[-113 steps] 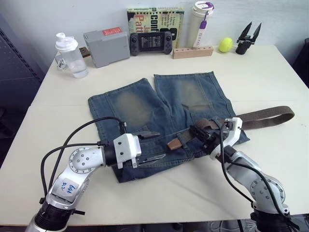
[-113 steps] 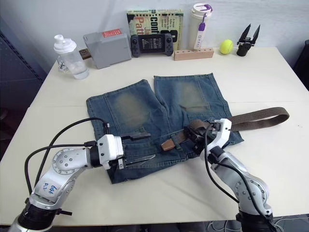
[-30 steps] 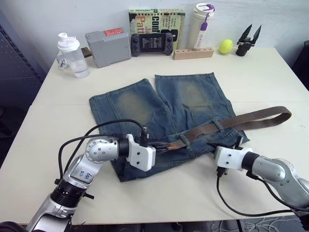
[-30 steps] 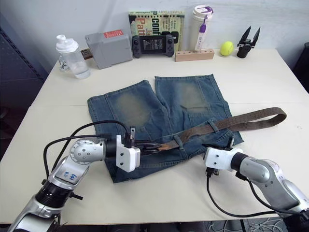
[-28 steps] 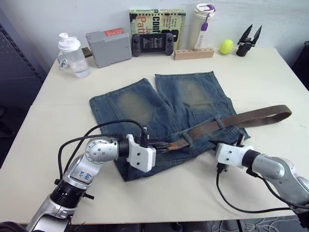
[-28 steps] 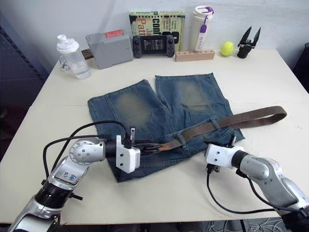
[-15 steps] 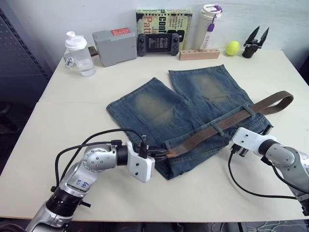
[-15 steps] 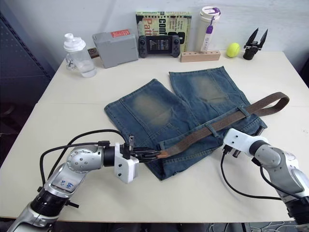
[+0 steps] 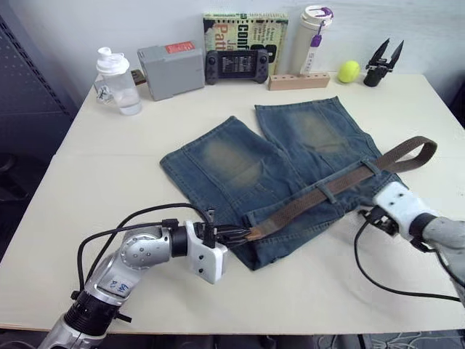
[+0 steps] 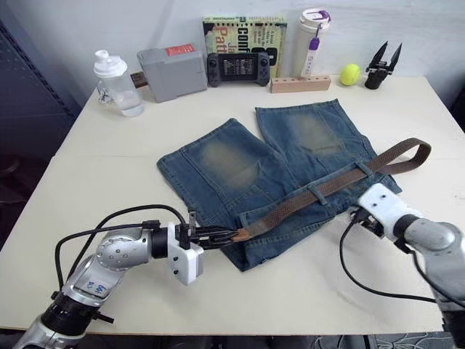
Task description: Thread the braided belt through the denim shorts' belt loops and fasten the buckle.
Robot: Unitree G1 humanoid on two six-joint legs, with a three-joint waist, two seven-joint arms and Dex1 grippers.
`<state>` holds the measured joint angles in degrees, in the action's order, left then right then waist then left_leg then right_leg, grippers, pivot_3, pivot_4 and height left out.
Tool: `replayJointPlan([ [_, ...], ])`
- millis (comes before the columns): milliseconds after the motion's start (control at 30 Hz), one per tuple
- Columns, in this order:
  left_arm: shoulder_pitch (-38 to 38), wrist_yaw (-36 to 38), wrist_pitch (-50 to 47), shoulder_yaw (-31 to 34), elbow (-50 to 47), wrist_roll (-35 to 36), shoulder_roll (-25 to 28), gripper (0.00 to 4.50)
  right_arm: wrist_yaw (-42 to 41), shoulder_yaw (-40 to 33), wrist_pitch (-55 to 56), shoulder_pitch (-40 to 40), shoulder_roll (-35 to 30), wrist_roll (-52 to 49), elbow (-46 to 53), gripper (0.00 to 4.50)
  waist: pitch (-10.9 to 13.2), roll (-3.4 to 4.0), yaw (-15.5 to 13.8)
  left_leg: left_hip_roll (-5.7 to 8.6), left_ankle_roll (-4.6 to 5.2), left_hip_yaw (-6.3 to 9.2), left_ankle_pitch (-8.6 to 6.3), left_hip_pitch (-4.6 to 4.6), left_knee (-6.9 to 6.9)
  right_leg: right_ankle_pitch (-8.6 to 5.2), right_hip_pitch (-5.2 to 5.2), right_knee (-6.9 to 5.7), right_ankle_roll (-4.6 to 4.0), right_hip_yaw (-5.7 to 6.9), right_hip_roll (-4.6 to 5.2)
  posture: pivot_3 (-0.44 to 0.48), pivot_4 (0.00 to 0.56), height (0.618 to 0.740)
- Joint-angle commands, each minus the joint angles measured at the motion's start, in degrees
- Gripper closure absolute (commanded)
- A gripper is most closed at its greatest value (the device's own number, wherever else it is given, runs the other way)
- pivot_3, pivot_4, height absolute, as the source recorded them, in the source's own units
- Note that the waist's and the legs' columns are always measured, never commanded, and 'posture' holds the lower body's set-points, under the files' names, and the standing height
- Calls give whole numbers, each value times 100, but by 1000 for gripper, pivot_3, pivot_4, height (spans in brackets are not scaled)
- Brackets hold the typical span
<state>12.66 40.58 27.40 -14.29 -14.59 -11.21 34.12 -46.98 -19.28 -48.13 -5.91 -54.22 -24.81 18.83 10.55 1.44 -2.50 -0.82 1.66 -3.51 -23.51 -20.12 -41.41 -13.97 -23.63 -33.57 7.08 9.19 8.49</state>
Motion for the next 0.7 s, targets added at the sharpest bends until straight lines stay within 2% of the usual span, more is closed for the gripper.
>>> replayJointPlan([
  [33, -12, -422, 585, 249, 163, -177, 18, 4500, -48, -782, -2544, -651, 236, -2479, 892, 17, 0, -1, 33, -1, 0, 12, 0, 0, 1, 0, -1, 0, -1, 0, -1, 0, 150, 722],
  [100, -10, -619, 859, 349, 270, -257, 10, 4500, 207, -1013, -3564, -951, 617, -3560, 951, 17, -1, -9, 43, -6, 0, 31, -1, -3, 2, 0, 0, 2, -3, 7, 1, 0, 150, 722],
  [200, -46, -803, 1240, 482, 398, -297, 74, 4500, 1549, -1148, -4381, -1119, 1859, -4799, 567, 17, -7, -21, 11, 1, 6, 32, -4, -6, -5, 0, 1, 2, -2, 5, 9, 0, 150, 722],
  [300, -93, -926, 1519, 561, 412, -373, 148, 4500, 4393, 13, -2462, -243, 1846, -7834, 225, 17, -6, -19, -15, 3, 6, 34, -5, -6, -4, 0, -1, -8, -2, 5, 13, 0, 150, 722],
  [333, -116, -933, 1562, 572, 400, -367, 180, 4500, 5136, 314, -1876, -112, 1991, -8453, 246, 17, -4, -15, -25, 4, 6, 34, -5, -7, -4, 0, -2, -11, -2, 7, 13, 0, 150, 722],
  [467, -191, -966, 1609, 605, 334, -341, 254, 4500, 6836, 969, -536, 76, 3069, -8819, 663, 17, -3, -11, 109, 27, 2, -25, -3, -7, 5, 0, -7, -8, -2, 8, 7, 0, 150, 722],
  [633, -296, -907, 1536, 550, 171, -293, 279, 4500, 7772, 1102, 294, 3, 3878, -8819, 891, 17, -4, -8, 129, 20, -3, -29, -1, -1, 13, 0, -9, -8, -2, 3, 0, 0, 150, 722],
  [700, -296, -896, 1517, 550, 147, -284, 287, 4500, 7930, 1100, 462, -7, 3993, -8819, 896, 17, -4, -8, 129, 20, -3, -30, -1, -2, 17, 0, -16, -7, -2, -1, 0, 0, 150, 722],
])
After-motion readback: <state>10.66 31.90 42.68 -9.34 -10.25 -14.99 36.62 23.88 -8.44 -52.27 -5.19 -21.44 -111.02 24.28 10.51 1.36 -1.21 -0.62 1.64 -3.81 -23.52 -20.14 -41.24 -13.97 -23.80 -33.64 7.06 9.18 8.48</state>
